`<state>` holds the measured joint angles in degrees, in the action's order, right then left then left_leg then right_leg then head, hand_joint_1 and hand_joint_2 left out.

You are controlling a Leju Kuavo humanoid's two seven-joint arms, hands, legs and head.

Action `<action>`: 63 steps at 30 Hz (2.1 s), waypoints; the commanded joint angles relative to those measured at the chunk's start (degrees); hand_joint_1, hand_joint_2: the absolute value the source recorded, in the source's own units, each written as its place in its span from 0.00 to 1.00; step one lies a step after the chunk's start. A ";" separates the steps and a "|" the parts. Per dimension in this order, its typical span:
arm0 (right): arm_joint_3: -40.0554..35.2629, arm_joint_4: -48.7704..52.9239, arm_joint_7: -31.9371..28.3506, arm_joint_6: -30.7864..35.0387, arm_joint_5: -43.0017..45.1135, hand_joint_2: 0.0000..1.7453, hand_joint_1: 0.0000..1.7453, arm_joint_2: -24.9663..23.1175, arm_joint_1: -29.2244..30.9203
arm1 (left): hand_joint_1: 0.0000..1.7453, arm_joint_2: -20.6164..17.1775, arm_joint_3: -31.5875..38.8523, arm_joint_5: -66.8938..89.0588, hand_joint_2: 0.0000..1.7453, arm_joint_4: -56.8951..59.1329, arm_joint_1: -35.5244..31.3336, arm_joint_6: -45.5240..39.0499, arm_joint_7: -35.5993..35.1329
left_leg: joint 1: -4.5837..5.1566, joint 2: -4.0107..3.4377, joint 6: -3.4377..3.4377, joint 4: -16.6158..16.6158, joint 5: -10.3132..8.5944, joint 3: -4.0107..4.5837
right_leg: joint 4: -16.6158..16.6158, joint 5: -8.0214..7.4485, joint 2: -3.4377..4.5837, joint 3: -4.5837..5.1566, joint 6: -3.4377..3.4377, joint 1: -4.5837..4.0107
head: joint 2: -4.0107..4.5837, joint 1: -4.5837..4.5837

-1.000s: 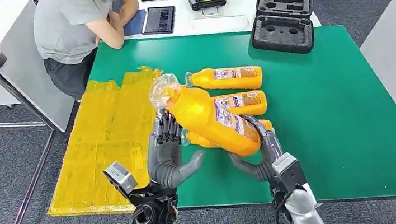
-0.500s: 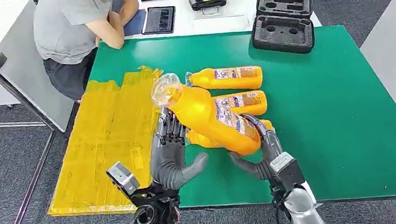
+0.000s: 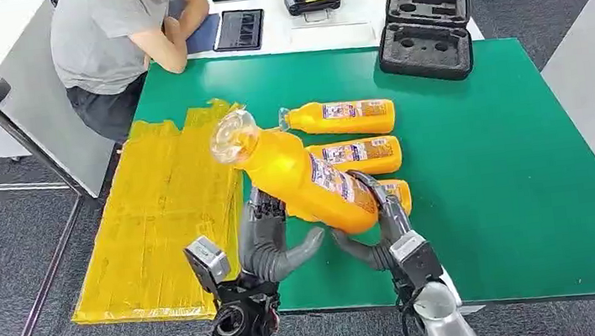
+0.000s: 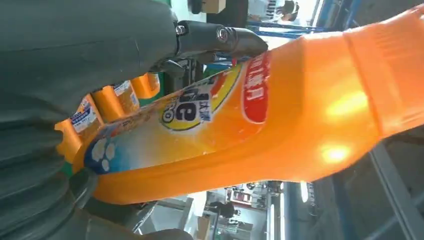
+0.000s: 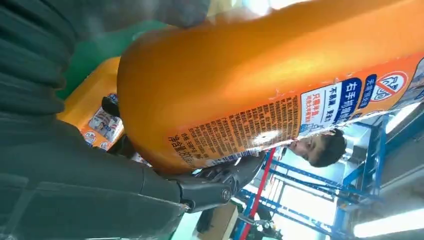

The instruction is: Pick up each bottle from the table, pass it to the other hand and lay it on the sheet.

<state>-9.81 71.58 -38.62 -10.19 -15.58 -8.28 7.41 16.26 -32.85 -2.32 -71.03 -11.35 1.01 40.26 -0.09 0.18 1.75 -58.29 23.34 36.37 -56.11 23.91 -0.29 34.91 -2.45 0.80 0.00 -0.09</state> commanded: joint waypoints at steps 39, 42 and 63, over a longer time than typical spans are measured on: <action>-4.96 -3.98 -1.17 0.87 4.14 1.00 1.00 2.22 4.46 | 0.00 0.24 3.17 0.81 1.00 5.04 -0.92 0.16 -0.26 | 0.00 -0.05 -0.06 0.01 0.06 -0.16 | 0.01 0.04 0.06 -0.14 0.06 0.00 | 0.00 0.00; -4.40 -3.81 -1.15 0.82 4.27 1.00 1.00 2.30 4.28 | 0.00 0.19 2.96 0.86 1.00 4.92 -0.90 0.05 -0.26 | 0.00 -0.02 -0.05 0.02 0.04 -0.13 | 0.02 0.04 0.02 -0.12 0.06 0.00 | 0.00 0.00; -4.05 -9.32 -0.63 -1.81 5.18 1.00 1.00 0.90 4.29 | 0.00 0.45 1.59 0.81 1.00 5.25 -1.74 1.51 -0.26 | -0.03 -0.04 -0.08 0.04 0.09 -0.25 | 0.06 0.07 0.04 -0.24 0.08 -0.04 | 0.00 0.00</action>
<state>-12.92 69.13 -39.32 -11.37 -10.45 -6.29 10.04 16.55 -30.03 -1.53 -67.01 -11.43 1.86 40.26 -0.09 0.18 1.75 -58.29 23.33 36.38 -56.12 23.90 -0.28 34.92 -2.45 0.80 0.00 -0.09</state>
